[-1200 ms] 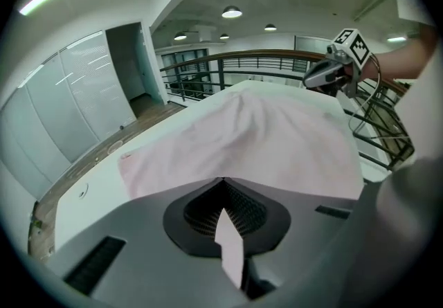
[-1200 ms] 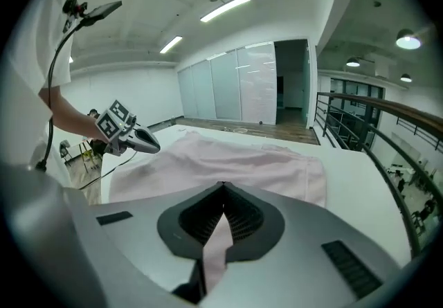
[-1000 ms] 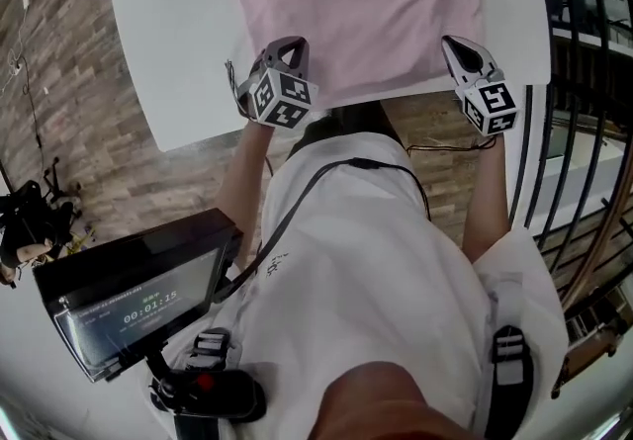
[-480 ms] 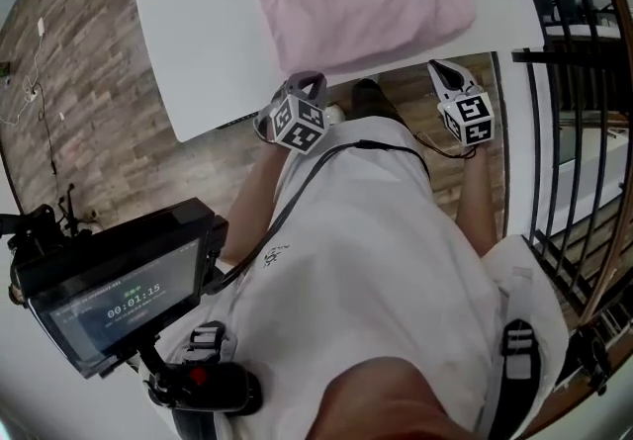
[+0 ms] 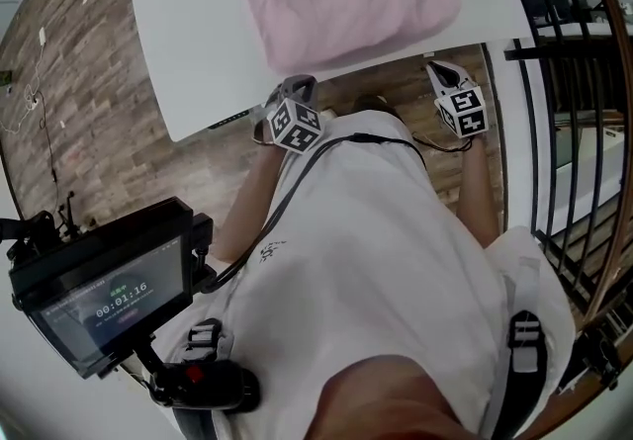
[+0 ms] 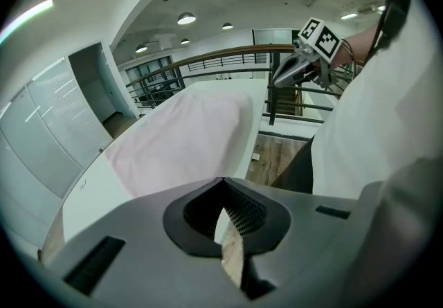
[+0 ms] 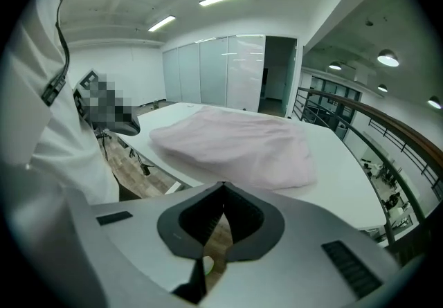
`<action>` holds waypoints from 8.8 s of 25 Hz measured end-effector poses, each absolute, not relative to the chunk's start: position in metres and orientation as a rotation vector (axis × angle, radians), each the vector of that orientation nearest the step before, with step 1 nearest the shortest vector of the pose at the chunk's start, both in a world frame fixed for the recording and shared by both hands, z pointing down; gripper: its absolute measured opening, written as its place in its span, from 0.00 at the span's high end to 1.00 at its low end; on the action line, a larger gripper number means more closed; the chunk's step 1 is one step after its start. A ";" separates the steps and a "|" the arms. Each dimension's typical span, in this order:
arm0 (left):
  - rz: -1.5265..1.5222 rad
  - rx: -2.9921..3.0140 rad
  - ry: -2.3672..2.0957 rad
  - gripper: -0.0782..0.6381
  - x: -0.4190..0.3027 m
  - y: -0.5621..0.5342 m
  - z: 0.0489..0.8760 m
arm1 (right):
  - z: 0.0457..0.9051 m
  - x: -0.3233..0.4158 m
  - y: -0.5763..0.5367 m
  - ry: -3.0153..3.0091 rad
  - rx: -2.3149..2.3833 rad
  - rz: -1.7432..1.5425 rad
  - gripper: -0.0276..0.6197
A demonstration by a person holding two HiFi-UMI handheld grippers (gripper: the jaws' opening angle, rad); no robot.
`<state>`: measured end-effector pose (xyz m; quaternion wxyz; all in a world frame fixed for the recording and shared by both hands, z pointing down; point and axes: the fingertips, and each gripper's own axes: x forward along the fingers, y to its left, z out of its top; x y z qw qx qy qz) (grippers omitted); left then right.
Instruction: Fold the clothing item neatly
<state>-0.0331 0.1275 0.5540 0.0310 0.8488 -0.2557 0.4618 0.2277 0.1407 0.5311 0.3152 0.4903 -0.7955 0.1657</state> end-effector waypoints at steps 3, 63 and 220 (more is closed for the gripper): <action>1.470 2.602 -0.846 0.89 -0.039 0.118 0.562 | 0.545 0.241 0.124 -2.055 1.298 0.416 0.95; 1.685 2.529 -0.507 0.83 0.050 0.086 0.622 | 0.537 0.291 -0.017 -2.222 1.509 0.907 0.94; 1.423 2.645 -0.814 0.67 0.002 -0.021 0.470 | 0.456 0.355 -0.016 -1.839 1.037 -0.047 0.72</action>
